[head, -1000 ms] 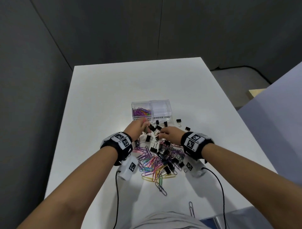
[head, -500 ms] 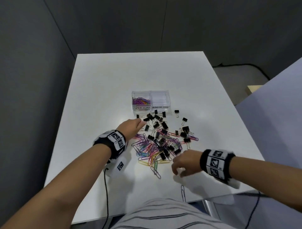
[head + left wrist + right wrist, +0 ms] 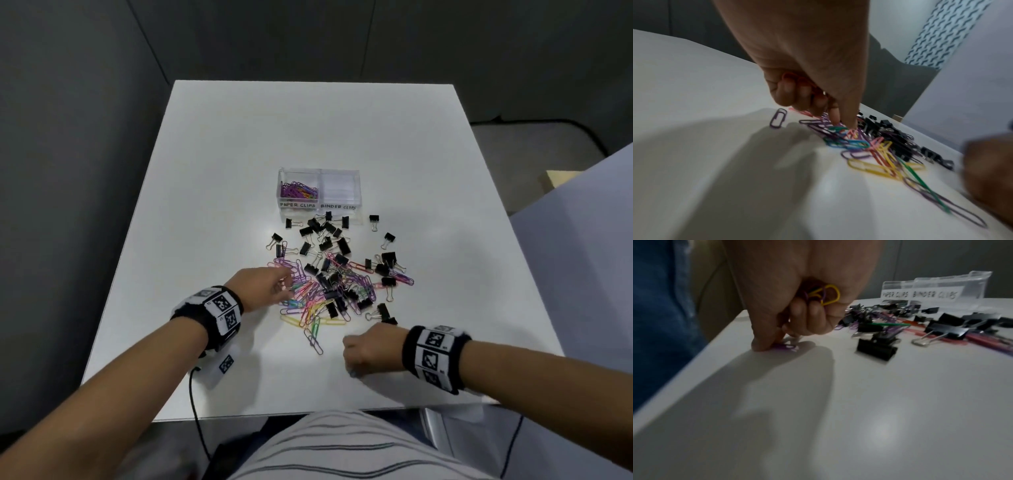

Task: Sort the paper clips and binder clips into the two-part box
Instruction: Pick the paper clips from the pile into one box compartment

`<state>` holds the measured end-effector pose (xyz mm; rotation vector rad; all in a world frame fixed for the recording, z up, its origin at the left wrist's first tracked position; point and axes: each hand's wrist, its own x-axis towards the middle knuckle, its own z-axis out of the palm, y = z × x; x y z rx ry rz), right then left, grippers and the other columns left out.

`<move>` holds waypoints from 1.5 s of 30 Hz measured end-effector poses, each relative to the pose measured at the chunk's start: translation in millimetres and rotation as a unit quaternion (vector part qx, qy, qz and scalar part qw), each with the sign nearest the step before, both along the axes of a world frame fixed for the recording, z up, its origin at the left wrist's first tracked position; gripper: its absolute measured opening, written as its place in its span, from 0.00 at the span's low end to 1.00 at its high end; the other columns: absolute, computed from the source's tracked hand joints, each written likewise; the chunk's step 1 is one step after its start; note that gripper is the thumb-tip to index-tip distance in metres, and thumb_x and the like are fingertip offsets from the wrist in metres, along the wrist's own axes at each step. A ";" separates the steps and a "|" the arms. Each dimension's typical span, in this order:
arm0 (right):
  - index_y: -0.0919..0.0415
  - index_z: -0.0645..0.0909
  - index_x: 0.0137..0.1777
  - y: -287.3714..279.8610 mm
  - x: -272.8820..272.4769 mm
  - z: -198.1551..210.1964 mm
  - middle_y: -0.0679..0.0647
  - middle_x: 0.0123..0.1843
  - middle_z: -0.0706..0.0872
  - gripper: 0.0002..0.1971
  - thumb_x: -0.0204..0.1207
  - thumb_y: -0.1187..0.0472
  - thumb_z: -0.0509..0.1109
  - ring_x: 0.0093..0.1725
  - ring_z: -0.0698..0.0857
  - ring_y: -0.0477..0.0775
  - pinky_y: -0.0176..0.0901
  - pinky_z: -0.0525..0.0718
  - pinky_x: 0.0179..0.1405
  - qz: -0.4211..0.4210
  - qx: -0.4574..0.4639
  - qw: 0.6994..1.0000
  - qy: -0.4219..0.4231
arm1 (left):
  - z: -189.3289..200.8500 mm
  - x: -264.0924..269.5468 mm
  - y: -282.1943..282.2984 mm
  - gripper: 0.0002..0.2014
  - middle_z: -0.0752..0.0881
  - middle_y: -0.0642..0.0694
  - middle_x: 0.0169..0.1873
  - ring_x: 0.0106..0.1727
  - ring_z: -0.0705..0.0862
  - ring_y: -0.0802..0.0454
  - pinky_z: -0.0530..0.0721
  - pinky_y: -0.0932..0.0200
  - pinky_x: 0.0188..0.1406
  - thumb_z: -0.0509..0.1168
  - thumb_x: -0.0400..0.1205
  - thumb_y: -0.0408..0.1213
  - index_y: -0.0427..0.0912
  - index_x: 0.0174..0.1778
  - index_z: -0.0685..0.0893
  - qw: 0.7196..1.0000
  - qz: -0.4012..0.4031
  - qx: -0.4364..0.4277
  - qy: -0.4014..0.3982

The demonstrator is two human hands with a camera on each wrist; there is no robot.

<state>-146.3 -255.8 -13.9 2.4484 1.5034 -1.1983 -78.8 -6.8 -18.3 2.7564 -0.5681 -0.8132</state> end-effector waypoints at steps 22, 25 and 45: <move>0.62 0.74 0.63 -23.2 109.9 30.9 0.56 0.47 0.78 0.15 0.84 0.65 0.49 0.43 0.75 0.55 0.40 0.69 0.32 -0.465 -0.002 0.882 -0.078 | 21.7 10.0 -6.0 0.10 0.85 0.44 0.49 0.42 0.77 0.49 0.71 0.58 0.41 0.53 0.87 0.43 0.42 0.54 0.75 0.997 0.028 -0.012 -0.078; 0.65 0.76 0.59 -34.0 112.5 34.3 0.61 0.54 0.83 0.14 0.84 0.56 0.55 0.45 0.75 0.55 0.41 0.71 0.42 -0.448 -0.029 0.889 -0.092 | 22.0 18.4 -1.6 0.13 0.84 0.43 0.57 0.53 0.82 0.44 0.77 0.54 0.49 0.50 0.88 0.41 0.41 0.61 0.76 0.996 0.046 -0.019 -0.072; 0.53 0.66 0.34 -48.7 95.4 7.5 0.52 0.43 0.76 0.13 0.79 0.56 0.64 0.44 0.75 0.53 0.37 0.69 0.32 -0.445 -0.114 0.883 -0.096 | 14.5 19.7 6.1 0.12 0.75 0.45 0.32 0.36 0.73 0.46 0.66 0.58 0.36 0.51 0.87 0.41 0.41 0.39 0.68 0.996 0.057 -0.046 -0.042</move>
